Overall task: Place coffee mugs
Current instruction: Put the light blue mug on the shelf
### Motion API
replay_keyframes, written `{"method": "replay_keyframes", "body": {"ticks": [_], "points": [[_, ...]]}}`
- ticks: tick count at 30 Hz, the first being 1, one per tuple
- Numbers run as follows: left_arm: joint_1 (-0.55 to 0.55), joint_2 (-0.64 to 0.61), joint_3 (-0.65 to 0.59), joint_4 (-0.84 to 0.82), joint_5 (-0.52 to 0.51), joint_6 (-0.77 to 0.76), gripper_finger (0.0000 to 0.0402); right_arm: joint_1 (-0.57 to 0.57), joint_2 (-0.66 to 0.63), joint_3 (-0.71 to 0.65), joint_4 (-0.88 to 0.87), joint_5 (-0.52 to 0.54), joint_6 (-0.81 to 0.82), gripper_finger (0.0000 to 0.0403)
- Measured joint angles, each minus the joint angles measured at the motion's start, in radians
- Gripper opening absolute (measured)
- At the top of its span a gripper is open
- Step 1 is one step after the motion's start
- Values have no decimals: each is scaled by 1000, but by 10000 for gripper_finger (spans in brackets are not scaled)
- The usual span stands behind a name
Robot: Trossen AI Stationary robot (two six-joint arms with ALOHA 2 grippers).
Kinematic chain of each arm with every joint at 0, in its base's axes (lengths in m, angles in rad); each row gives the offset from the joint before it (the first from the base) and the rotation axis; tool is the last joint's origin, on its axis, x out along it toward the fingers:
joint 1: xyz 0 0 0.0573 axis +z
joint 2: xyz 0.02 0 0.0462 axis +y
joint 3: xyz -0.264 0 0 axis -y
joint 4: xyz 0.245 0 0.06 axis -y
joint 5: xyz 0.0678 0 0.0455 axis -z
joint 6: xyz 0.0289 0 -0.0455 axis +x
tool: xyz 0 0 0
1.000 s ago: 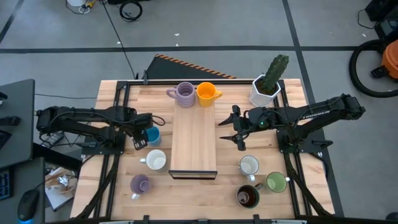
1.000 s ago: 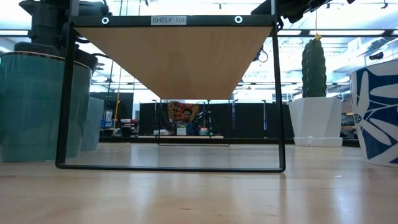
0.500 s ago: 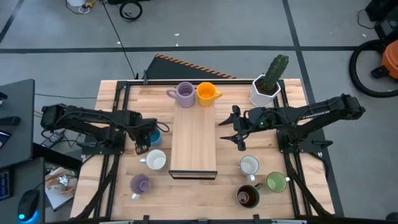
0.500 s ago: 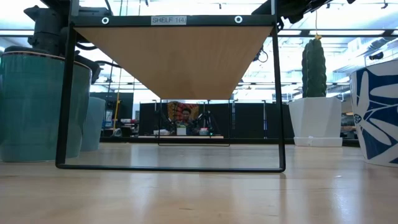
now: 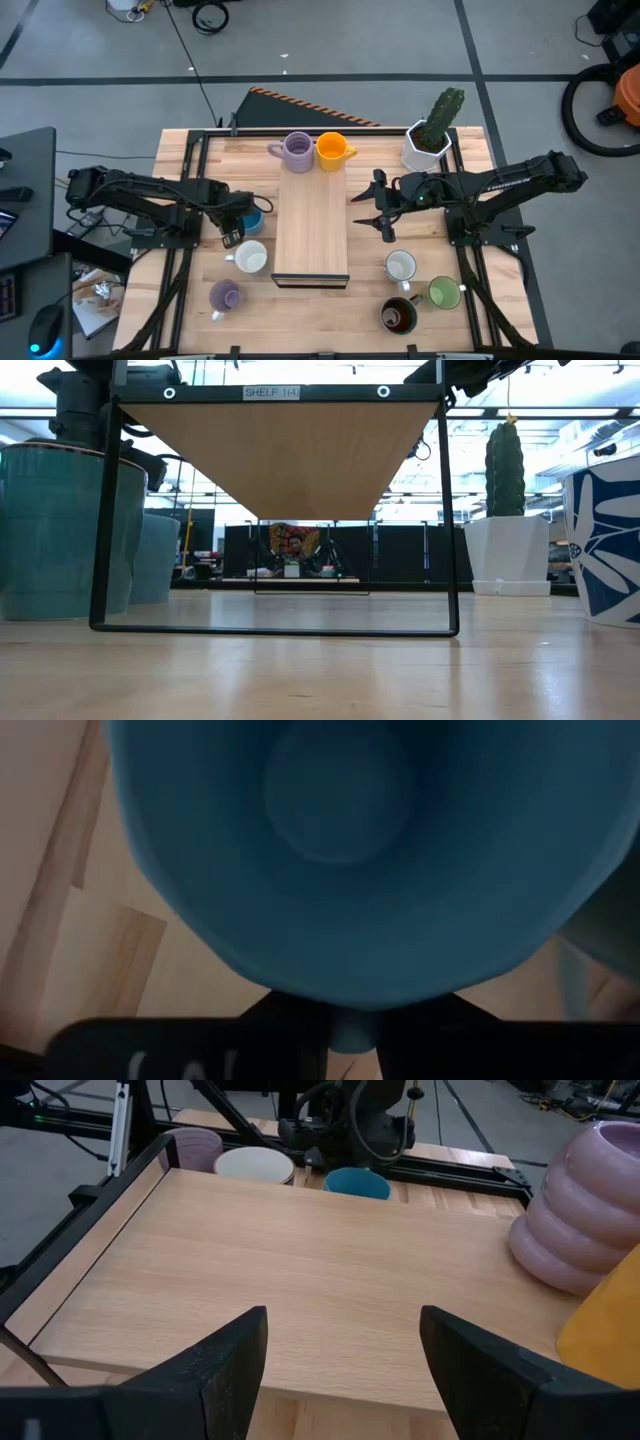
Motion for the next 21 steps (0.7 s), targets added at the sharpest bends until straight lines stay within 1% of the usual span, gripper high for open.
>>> {"method": "replay_keyframes", "body": {"ticks": [12,21], "points": [[2,-14,2,-11,-5,-20,53,0,0,0,-24,0,23,268],[31,-34,121,-134,-32,13,53,0,0,0,-26,0,41,268]]}}
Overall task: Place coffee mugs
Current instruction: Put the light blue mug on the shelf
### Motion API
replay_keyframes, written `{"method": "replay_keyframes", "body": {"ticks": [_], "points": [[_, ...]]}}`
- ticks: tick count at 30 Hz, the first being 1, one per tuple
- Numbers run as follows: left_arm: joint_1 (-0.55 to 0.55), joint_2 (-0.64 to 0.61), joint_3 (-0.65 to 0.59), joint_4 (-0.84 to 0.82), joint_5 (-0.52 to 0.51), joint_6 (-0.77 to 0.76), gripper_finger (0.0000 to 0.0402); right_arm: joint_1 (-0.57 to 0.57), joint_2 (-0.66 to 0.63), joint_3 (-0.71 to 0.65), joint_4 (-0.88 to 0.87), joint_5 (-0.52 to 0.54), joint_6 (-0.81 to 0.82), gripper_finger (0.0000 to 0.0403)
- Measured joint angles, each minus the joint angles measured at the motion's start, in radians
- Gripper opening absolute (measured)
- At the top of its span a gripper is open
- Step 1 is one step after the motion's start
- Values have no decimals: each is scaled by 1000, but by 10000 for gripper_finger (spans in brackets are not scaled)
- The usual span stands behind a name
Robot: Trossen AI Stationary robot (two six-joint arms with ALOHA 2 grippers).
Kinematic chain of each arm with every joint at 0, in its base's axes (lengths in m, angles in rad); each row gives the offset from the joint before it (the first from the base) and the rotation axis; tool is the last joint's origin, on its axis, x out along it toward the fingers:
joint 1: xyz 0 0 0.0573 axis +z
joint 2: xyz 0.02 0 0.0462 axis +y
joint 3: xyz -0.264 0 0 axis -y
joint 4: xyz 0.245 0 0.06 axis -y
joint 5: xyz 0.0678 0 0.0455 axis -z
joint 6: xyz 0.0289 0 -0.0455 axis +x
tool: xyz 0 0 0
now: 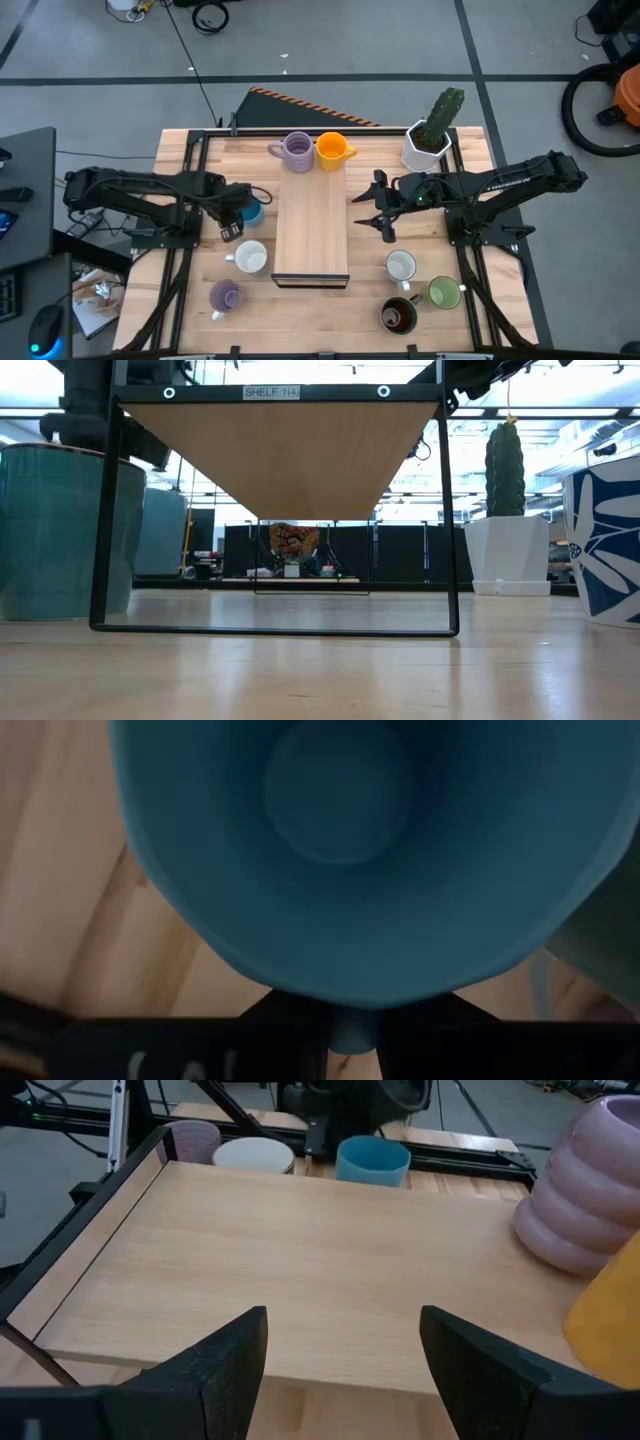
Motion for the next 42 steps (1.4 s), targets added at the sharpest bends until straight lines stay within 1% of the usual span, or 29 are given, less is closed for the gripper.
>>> {"method": "replay_keyframes", "body": {"ticks": [4,9,12,16,19,21,24,34,38,42], "points": [[20,0,85,-78,-32,29,53,0,-5,0,-46,6,5,268],[53,0,236,-162,-82,98,53,0,-25,0,-96,8,29,268],[78,0,327,-186,-97,147,53,0,-44,0,-128,8,45,268],[115,0,414,-245,-100,228,53,0,-68,0,-167,13,70,268],[134,0,453,-246,-99,289,53,0,-73,0,-178,17,92,268],[150,9,471,-245,-75,328,53,0,-73,0,-179,16,102,268],[167,57,503,-233,-46,378,53,0,-73,0,-179,16,110,268],[204,252,641,-276,-41,552,53,-2,-74,0,-185,17,109,268],[232,318,693,-285,7,600,53,-2,-74,0,-186,15,120,268],[245,381,739,-284,29,634,53,-2,-74,0,-192,12,132,268]]}}
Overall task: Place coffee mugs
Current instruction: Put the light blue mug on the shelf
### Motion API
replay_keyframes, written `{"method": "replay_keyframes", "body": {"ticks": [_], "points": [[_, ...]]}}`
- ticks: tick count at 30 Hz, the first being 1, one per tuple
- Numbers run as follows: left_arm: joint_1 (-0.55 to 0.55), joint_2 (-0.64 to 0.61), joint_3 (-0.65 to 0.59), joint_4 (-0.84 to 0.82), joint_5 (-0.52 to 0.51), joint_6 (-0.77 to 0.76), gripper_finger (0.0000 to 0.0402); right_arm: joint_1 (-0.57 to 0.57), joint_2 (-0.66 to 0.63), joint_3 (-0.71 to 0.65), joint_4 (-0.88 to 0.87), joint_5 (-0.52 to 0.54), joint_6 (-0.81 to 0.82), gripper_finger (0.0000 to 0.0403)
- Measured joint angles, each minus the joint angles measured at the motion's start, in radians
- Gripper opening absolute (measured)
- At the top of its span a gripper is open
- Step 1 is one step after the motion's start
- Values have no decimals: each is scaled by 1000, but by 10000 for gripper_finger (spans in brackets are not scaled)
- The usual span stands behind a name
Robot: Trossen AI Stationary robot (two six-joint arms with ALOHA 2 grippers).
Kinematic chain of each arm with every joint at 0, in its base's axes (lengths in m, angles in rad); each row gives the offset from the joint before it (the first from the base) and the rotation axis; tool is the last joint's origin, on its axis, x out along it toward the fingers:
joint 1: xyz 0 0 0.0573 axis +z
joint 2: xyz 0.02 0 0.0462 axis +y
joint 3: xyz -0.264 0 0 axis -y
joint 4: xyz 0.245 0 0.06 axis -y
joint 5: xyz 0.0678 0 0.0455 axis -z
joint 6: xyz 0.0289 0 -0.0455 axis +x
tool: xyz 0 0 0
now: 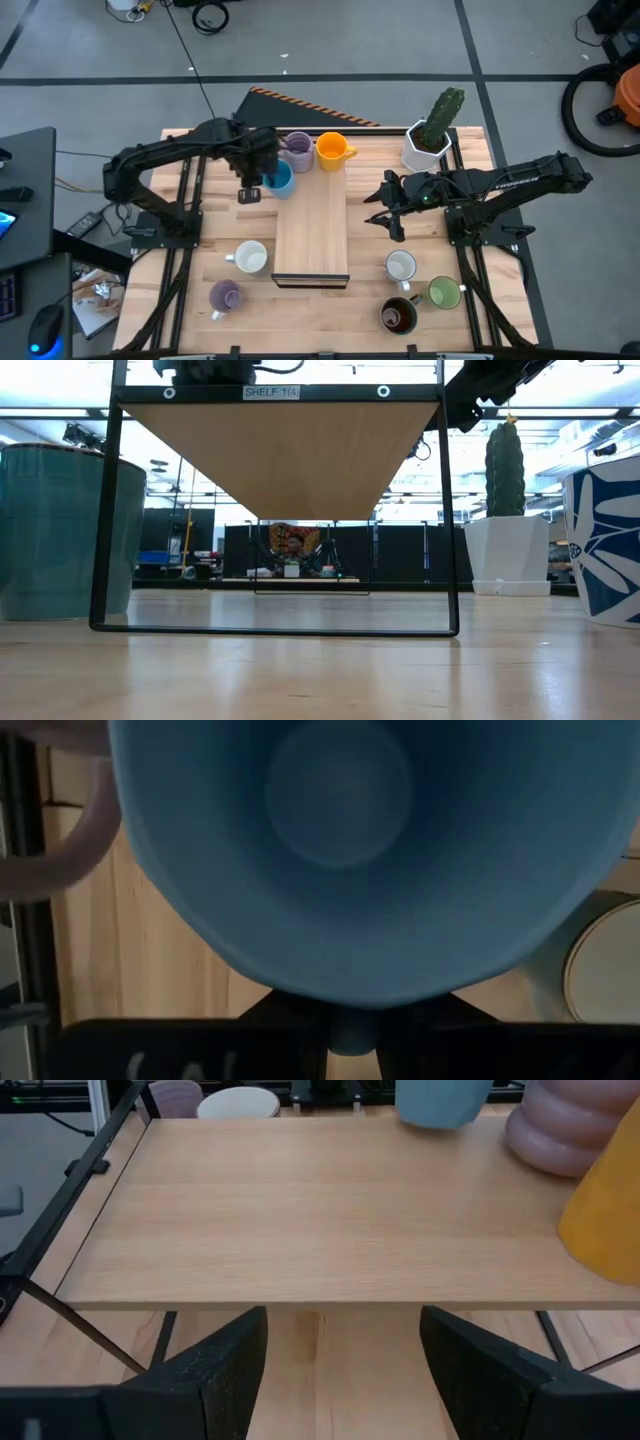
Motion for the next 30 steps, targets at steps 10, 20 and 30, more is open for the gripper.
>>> {"method": "replay_keyframes", "body": {"ticks": [10,20,30], "points": [[0,92,65,9,10,41,53,0,0,0,0,-3,-5,268],[-1,104,66,44,16,43,53,0,0,0,0,-3,-8,268],[-1,105,64,76,11,40,71,0,0,0,1,-3,-8,268]]}}
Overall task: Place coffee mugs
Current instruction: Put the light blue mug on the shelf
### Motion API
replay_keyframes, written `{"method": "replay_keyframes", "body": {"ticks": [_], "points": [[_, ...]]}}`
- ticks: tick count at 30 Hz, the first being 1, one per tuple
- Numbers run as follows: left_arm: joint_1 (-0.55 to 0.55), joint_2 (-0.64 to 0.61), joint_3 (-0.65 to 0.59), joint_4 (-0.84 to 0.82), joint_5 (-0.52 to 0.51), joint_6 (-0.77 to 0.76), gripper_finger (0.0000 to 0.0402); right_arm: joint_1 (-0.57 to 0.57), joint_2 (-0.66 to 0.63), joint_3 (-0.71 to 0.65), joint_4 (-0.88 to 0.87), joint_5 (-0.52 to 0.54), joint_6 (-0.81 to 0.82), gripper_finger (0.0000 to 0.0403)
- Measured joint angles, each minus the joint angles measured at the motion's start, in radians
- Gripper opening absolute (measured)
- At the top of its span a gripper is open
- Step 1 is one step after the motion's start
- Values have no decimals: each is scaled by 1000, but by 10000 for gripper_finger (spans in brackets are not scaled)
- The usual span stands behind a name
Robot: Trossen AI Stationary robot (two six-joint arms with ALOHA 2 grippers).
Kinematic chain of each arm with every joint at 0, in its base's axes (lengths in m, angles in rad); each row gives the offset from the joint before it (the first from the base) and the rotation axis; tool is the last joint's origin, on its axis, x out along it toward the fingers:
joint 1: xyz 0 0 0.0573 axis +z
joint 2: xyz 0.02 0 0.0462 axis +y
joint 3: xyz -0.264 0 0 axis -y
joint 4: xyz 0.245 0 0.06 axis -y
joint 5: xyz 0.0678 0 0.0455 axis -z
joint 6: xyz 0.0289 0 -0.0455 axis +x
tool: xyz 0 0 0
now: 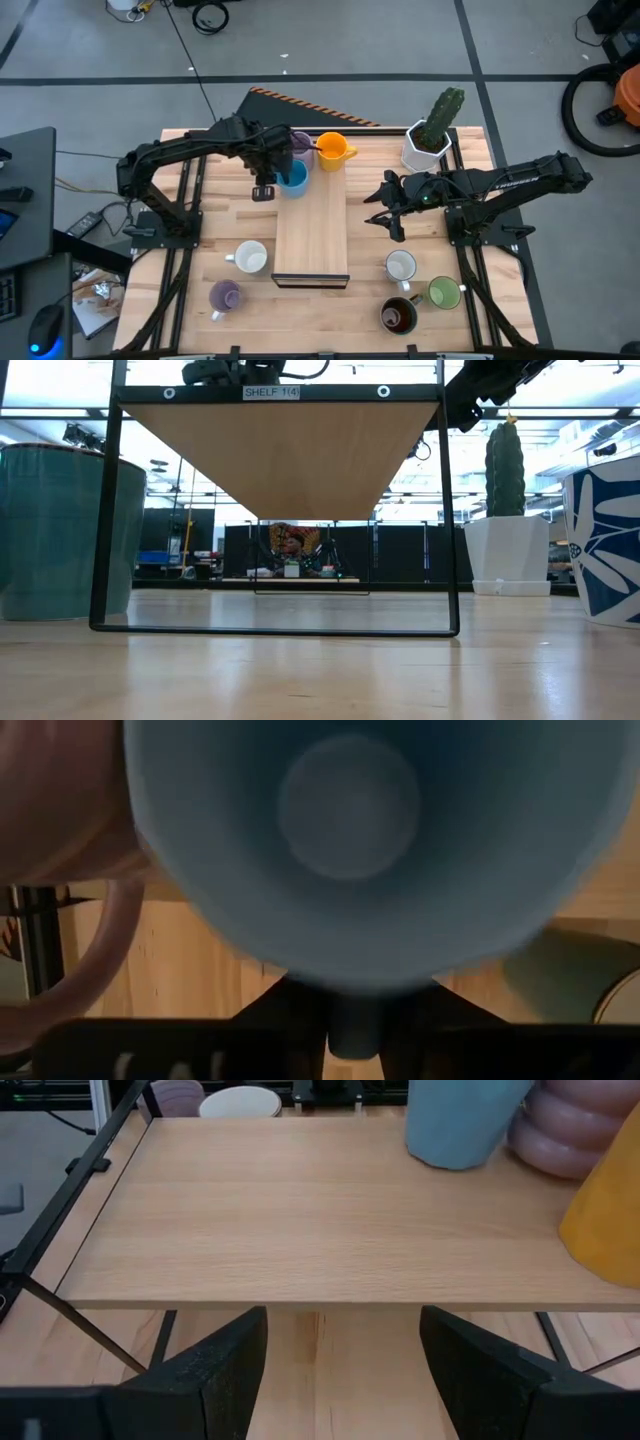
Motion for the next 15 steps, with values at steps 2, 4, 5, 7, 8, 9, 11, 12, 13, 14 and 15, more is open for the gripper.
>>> {"method": "replay_keyframes", "body": {"ticks": [2,4,5,7,8,9,11,12,13,14,15], "points": [[0,0,-1,2,0,0,74,0,0,0,0,0,0,268],[0,0,-1,16,0,-4,75,0,0,0,0,0,0,268],[0,0,-1,22,0,-6,76,0,0,0,0,0,2,268],[0,0,-1,23,0,-8,77,0,0,0,0,0,5,268],[0,0,-1,23,0,-7,78,0,0,0,-1,0,5,268],[0,0,-1,24,0,-7,78,0,0,0,-1,0,4,268],[0,0,-1,29,0,-7,78,0,0,0,-1,0,3,268],[0,0,-1,33,0,-8,79,0,0,0,-1,0,3,268],[0,0,-1,36,0,-10,79,0,0,0,-1,0,3,268],[0,0,-1,38,0,-19,79,0,0,0,-1,0,3,268],[0,0,-1,41,1,-26,79,0,0,0,-1,0,3,268]]}}
